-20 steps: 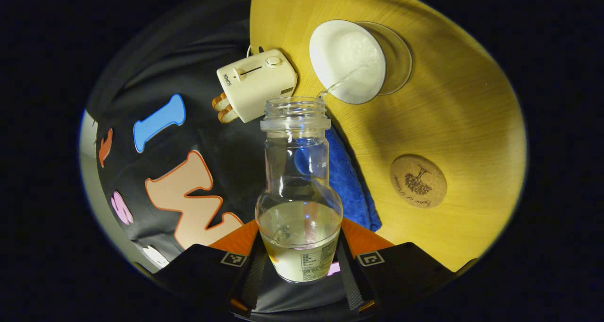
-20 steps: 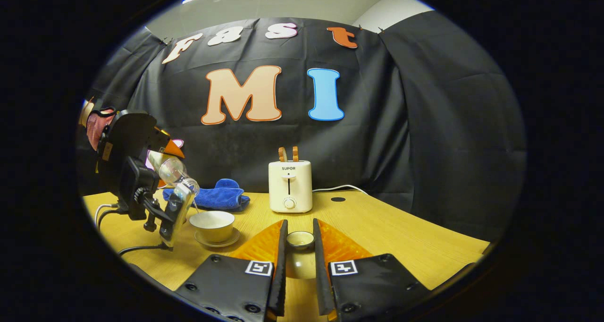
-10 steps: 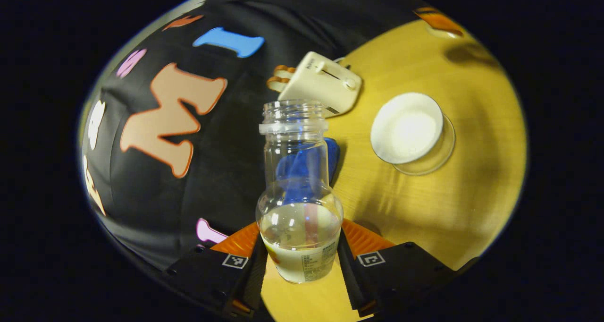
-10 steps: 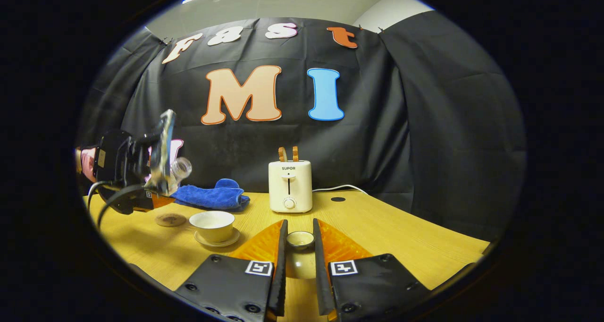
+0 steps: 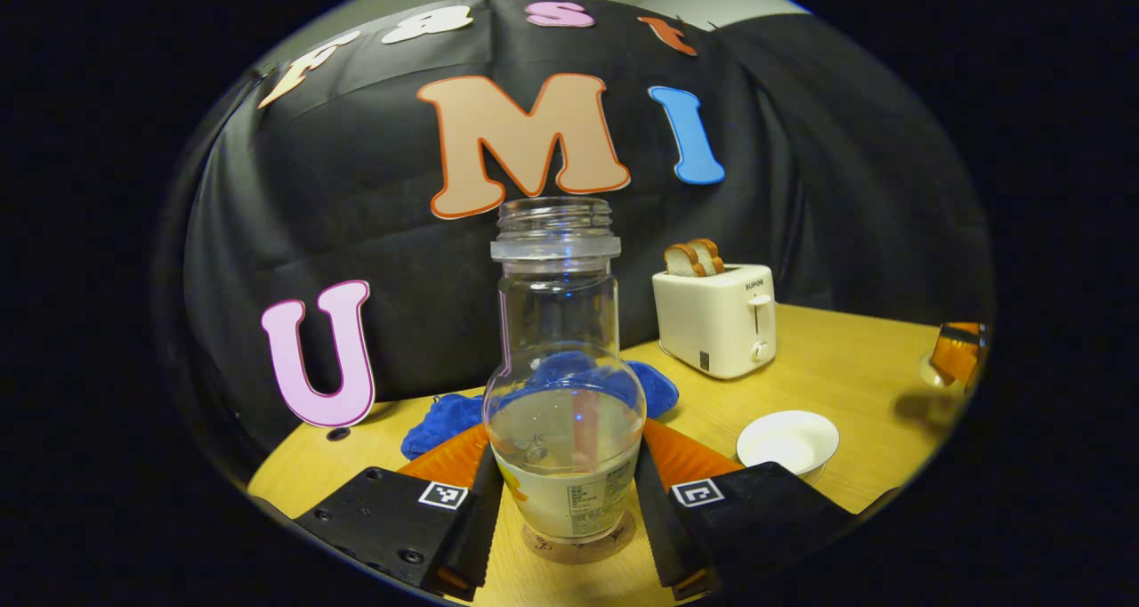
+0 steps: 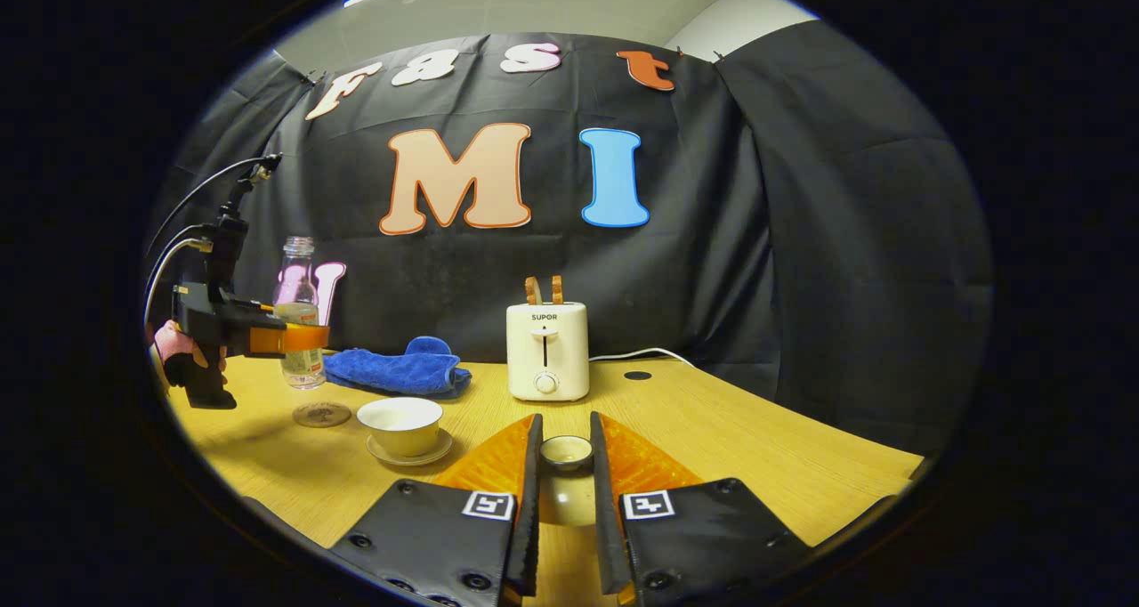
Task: Open the teacup lid with one hand, grasp the water bottle and pour water into the teacup with the other hand; after pouring, place the water bottle on the coaster and then close the teacup lid.
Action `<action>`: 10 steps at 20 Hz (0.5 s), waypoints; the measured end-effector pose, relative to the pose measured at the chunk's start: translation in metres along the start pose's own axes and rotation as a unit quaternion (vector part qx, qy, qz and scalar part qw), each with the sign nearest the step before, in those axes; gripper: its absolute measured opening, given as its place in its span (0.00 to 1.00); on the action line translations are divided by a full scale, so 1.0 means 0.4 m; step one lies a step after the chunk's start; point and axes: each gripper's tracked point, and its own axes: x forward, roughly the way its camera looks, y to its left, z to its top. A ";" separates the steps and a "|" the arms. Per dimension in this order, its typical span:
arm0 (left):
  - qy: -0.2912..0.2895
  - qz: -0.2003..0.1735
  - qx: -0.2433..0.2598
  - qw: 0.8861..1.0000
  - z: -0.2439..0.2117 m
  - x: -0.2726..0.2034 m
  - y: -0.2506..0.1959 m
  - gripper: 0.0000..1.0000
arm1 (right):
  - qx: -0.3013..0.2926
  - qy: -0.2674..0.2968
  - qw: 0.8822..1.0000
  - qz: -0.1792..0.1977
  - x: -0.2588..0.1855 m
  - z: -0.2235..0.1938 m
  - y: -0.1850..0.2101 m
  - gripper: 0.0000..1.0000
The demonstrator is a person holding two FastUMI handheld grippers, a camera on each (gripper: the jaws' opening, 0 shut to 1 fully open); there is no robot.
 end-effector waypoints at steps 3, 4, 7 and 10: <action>-0.016 -0.003 -0.055 0.998 0.000 0.008 0.006 0.67 | 0.000 0.000 1.000 -0.003 0.003 -0.001 -0.002 0.29; -0.016 -0.003 -0.062 0.998 -0.005 0.009 0.010 0.67 | 0.000 0.000 1.000 -0.004 0.003 -0.001 -0.003 0.29; 0.003 -0.004 -0.066 0.998 -0.040 0.002 0.020 0.67 | 0.000 -0.001 1.000 -0.006 0.003 -0.002 -0.004 0.29; 0.017 -0.014 -0.075 0.997 -0.059 0.008 0.017 0.67 | 0.000 -0.001 1.000 -0.007 0.003 0.000 -0.006 0.29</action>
